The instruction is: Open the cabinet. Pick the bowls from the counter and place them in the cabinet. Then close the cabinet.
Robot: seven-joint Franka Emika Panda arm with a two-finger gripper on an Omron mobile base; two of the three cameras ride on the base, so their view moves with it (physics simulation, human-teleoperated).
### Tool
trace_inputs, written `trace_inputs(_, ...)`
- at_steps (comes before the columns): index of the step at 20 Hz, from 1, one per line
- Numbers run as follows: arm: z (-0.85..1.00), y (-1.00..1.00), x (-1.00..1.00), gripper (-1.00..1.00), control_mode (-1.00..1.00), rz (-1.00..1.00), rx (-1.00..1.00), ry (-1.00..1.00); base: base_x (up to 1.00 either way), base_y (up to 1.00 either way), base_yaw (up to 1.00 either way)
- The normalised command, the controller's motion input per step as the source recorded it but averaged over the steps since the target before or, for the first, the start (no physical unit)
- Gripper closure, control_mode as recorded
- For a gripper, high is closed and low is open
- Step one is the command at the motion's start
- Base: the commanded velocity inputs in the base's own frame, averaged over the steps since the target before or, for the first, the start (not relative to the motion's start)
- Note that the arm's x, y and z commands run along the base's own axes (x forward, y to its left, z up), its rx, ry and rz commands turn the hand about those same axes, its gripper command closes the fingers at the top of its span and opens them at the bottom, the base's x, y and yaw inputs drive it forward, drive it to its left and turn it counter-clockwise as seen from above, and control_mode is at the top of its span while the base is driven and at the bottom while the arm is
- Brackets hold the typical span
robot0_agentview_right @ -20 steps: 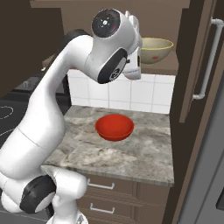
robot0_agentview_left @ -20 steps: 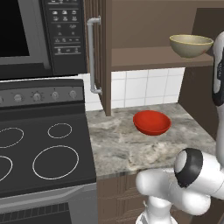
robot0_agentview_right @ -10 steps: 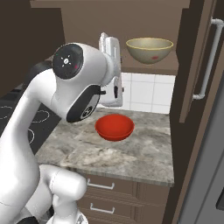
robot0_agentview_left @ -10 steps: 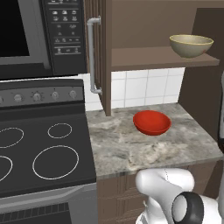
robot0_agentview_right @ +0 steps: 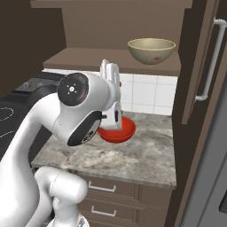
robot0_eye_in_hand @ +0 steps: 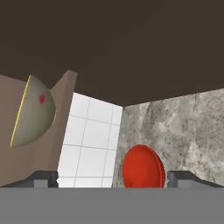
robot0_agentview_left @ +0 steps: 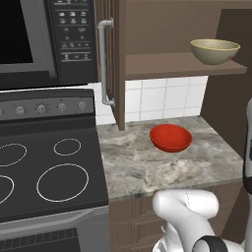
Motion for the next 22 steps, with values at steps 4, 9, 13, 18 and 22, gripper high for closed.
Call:
trace_inputs(4, -0.49, 0.01, 0.00, -1.00, -1.00, 0.02, 0.04, 0.00, 0.00, 0.00, 0.00)
trace_inputs(9, -0.40, 0.04, 0.01, -1.00, -1.00, 0.00, 0.02, 0.00, 0.00, 0.00, 0.00)
trace_inputs(13, -0.50, 0.14, 0.12, -1.00, -1.00, 0.00, 0.01, 0.00, 0.00, 0.00, 0.00)
trace_inputs(18, -0.52, 0.14, 0.08, -1.00, -1.00, 0.00, 0.05, 0.00, 0.00, 0.00, 0.00)
trace_inputs(22, -0.27, 0.14, 0.02, -1.00, -1.00, 0.00, 0.00, 0.00, 0.00, 0.00, 0.00)
